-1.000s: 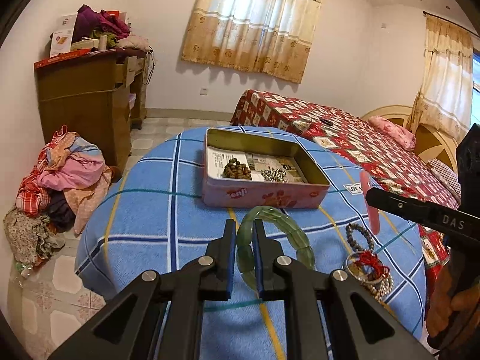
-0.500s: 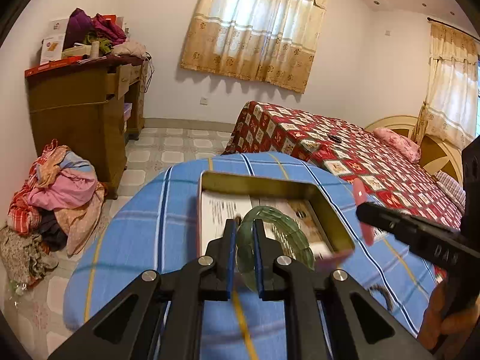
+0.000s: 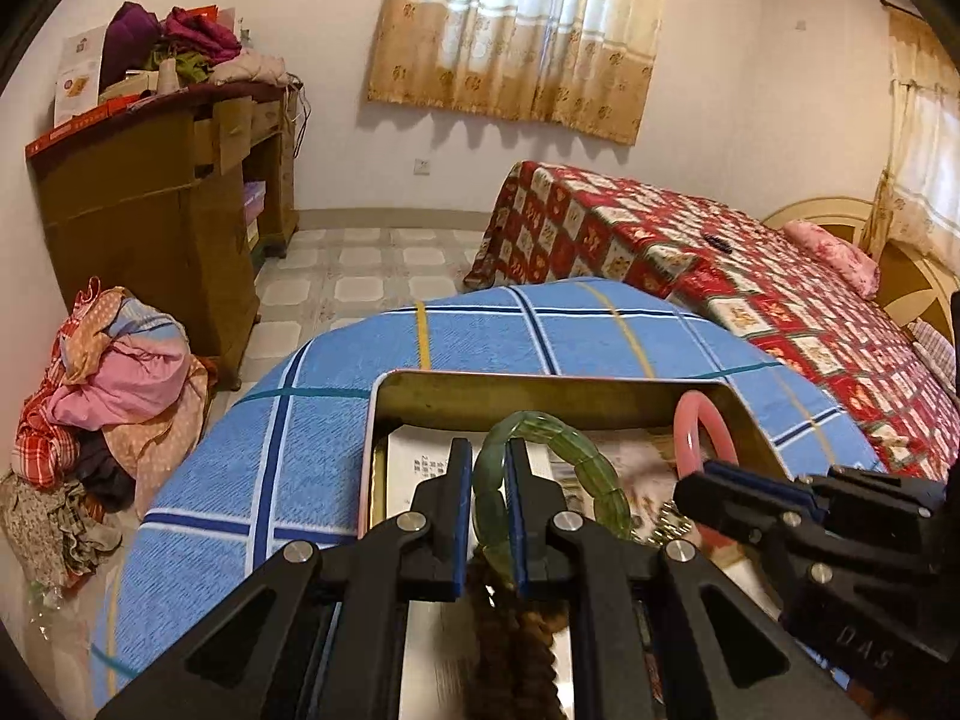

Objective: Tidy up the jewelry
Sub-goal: 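Carry the jade and pink bangles into the pink tin and release both, then grasp a silver bangle beside the red-tied jewelry with the left tool and lift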

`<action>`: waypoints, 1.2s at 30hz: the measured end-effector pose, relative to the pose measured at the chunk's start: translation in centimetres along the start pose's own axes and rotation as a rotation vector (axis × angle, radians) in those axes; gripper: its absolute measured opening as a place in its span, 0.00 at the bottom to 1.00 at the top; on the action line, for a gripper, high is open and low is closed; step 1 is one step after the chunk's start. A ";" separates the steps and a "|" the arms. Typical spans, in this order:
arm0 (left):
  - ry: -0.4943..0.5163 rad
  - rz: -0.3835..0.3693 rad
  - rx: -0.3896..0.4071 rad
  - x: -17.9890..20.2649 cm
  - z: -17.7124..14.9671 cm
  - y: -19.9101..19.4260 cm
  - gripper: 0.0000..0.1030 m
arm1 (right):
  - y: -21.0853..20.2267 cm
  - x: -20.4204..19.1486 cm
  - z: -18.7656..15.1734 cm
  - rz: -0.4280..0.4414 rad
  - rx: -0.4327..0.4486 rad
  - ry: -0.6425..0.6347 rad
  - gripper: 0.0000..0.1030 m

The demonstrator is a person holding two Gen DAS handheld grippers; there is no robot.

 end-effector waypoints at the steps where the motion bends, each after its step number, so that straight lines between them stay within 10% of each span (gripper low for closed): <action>1: -0.002 0.005 -0.006 -0.2 0.0 0.3 0.10 | 0.4 0.0 0.0 0.007 -0.010 0.003 0.13; 8: 0.026 0.065 -0.032 0.0 0.2 0.9 0.12 | 0.9 0.3 -0.3 0.013 -0.032 0.028 0.29; 10: 0.047 0.092 -0.039 0.2 0.3 0.3 0.24 | -0.2 0.7 0.1 0.009 0.003 0.047 0.58; 13: 0.044 0.105 -0.022 0.7 0.5 -0.8 0.55 | -2.4 1.0 0.8 -0.011 0.049 0.045 0.59; 15: 0.030 0.095 -0.008 0.9 0.6 -1.8 0.59 | -4.1 1.5 1.0 -0.028 0.073 0.067 0.60; 36: 0.040 0.177 0.047 4.1 -6.1 -12.7 0.59 | -16.3 2.5 -5.8 -0.137 0.231 0.272 0.78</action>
Point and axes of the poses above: each gripper's, at about its wrist camera, not at the fingertips, and y roughly the way its jaws point, x to its right, z to its top, the point moved 9 cm from there along y, roughly the way its jaws point, and after that the axes turned 9 degrees about -z, right-handed, at the moved point
